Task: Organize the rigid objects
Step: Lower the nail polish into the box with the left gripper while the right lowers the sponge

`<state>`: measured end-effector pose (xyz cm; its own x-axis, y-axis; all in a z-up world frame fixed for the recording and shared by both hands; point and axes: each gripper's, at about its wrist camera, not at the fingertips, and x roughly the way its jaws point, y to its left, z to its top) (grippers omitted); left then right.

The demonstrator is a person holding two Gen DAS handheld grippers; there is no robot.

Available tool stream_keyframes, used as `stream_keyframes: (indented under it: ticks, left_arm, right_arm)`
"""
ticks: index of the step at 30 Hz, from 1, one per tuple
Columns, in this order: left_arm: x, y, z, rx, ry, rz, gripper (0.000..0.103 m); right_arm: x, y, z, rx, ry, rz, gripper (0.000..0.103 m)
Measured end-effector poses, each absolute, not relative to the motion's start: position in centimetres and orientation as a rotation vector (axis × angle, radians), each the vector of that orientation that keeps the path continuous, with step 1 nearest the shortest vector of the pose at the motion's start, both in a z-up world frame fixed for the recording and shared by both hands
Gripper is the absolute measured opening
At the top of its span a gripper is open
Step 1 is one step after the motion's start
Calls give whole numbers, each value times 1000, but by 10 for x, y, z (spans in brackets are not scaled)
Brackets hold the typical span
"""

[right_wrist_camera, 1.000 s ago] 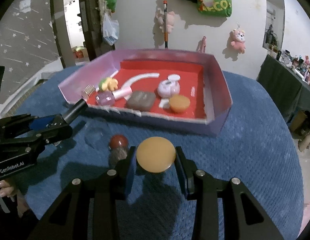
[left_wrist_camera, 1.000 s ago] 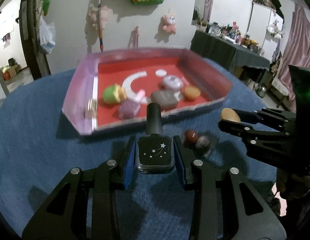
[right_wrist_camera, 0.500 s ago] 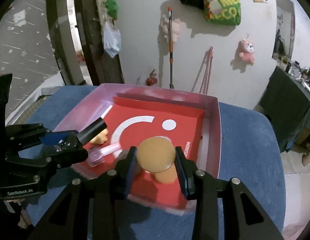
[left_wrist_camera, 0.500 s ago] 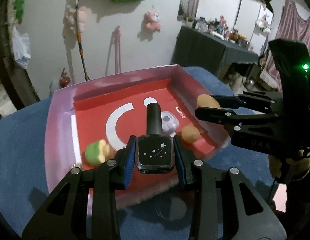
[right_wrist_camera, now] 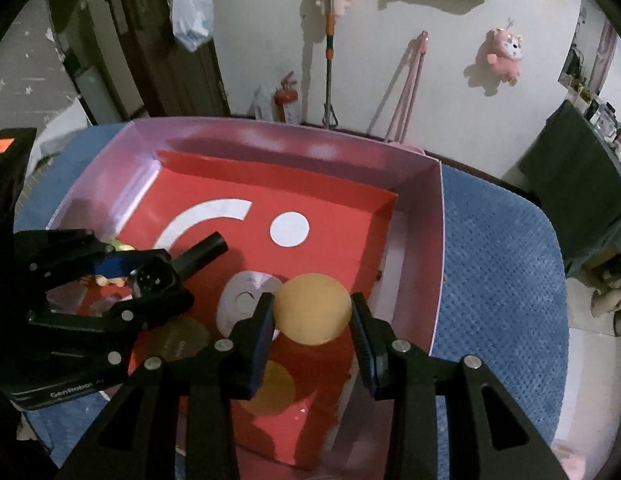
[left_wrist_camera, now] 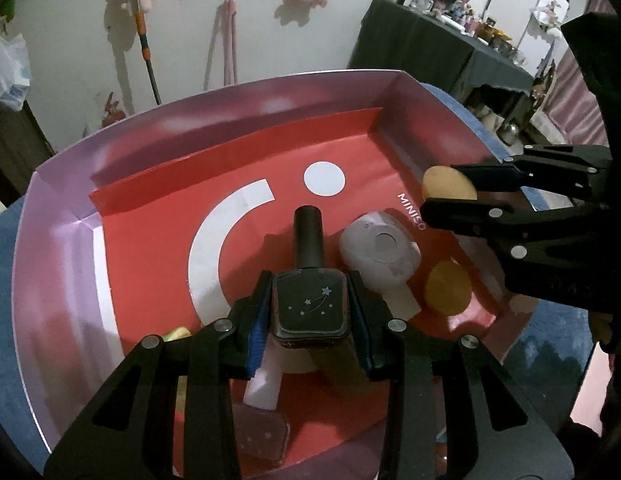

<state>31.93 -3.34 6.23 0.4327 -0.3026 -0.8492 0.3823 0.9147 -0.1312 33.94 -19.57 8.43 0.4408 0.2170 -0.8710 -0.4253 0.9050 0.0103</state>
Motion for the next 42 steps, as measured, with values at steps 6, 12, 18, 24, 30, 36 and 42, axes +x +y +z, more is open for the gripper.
stream_keyframes:
  ticks: [6, 12, 18, 24, 30, 36, 42]
  left_arm:
    - [329, -32, 56, 73, 1068, -440, 33]
    - [334, -32, 51, 75, 1087, -445, 34]
    - [341, -34, 50, 75, 1103, -447, 34]
    - [341, -39, 49, 94, 1113, -439, 34]
    - [344, -42, 48, 111, 1125, -431, 34]
    - [346, -44, 49, 115, 1128, -424, 34]
    - [345, -45, 49, 124, 1127, -418, 34]
  right_arm:
    - [346, -191, 76, -299, 1107, 359, 40]
    - [352, -189, 70, -369, 1169, 330, 40]
    - [355, -183, 66, -428, 1188, 323, 40]
    - [350, -177, 61, -514, 1200, 322, 40]
    - [346, -170, 56, -583, 1209, 333, 40]
    - [341, -164, 53, -620, 1211, 341, 40]
    - [346, -160, 52, -633, 1211, 345, 39]
